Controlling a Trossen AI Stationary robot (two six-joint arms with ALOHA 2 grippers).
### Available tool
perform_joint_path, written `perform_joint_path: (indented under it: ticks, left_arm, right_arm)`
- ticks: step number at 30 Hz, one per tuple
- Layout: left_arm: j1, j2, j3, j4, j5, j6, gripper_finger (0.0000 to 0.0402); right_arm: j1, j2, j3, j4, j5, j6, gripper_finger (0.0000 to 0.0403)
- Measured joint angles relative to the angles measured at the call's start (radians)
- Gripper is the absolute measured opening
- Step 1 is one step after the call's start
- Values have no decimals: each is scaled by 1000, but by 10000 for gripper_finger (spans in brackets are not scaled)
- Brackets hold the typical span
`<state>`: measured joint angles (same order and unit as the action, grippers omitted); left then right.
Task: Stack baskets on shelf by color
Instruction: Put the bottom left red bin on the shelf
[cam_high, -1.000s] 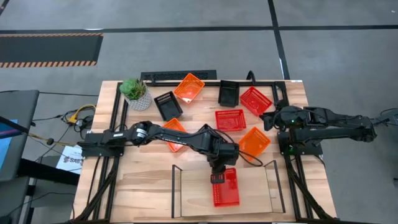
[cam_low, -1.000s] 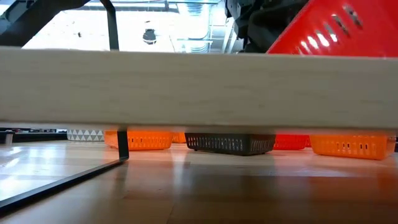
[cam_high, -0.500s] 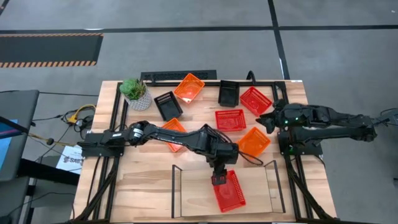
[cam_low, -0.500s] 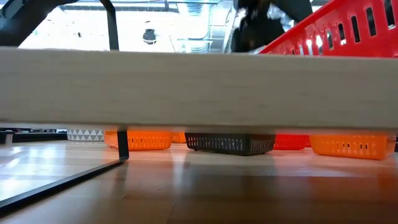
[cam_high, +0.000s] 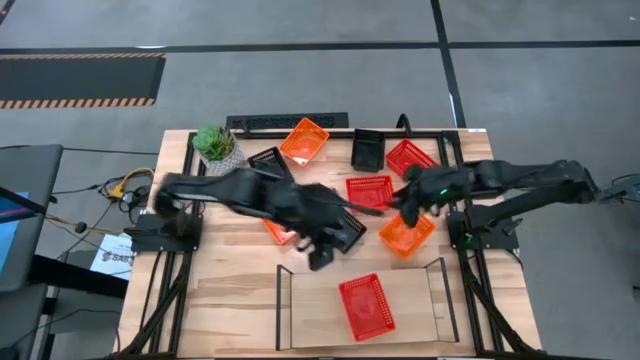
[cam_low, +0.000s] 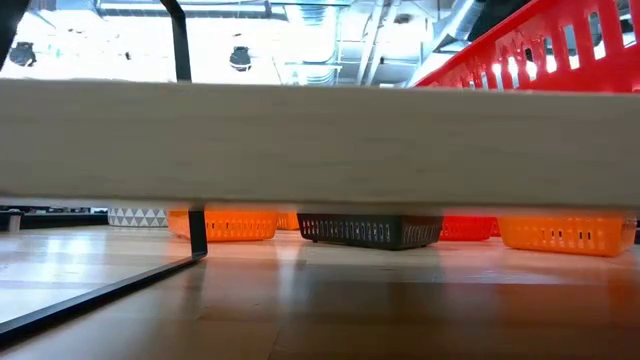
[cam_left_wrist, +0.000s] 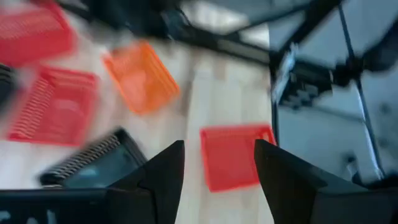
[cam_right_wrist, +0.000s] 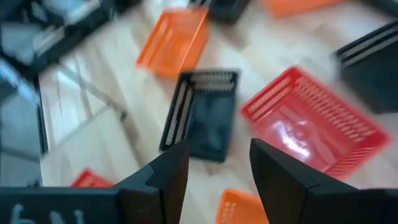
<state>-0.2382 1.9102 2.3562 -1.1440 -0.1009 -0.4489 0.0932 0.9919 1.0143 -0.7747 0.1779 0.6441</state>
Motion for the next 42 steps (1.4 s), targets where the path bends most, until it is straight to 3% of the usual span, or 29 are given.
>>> perform_joint_path:
  ticks: [7,14,19,23,26,32,37,42]
  left_arm:
    - [-104,-154,0,-33,-386,-49,162]
    - [-145,-207,0,-108,-537,-114,131]
    - [-148,-209,-1,-179,-588,-117,87]
    - [-142,-209,-1,-291,-588,-174,41]
    - [-148,-209,-5,-445,-563,-337,8]
    - [-284,-259,-52,-432,-435,-444,1]
    - [-436,-279,-121,-423,-566,-621,0]
    - [-536,-293,-309,-427,-591,-837,0]
  right_arm:
    - [159,295,96,93,2,-41,146]
    - [273,528,214,173,5,-102,83]
    - [324,664,304,174,7,-118,13]
    - [354,740,361,157,7,-69,16]
    - [386,769,403,96,7,19,13]
    - [465,780,433,16,28,220,9]
    - [497,807,433,-27,60,335,4]
    - [515,862,432,-122,28,448,8]
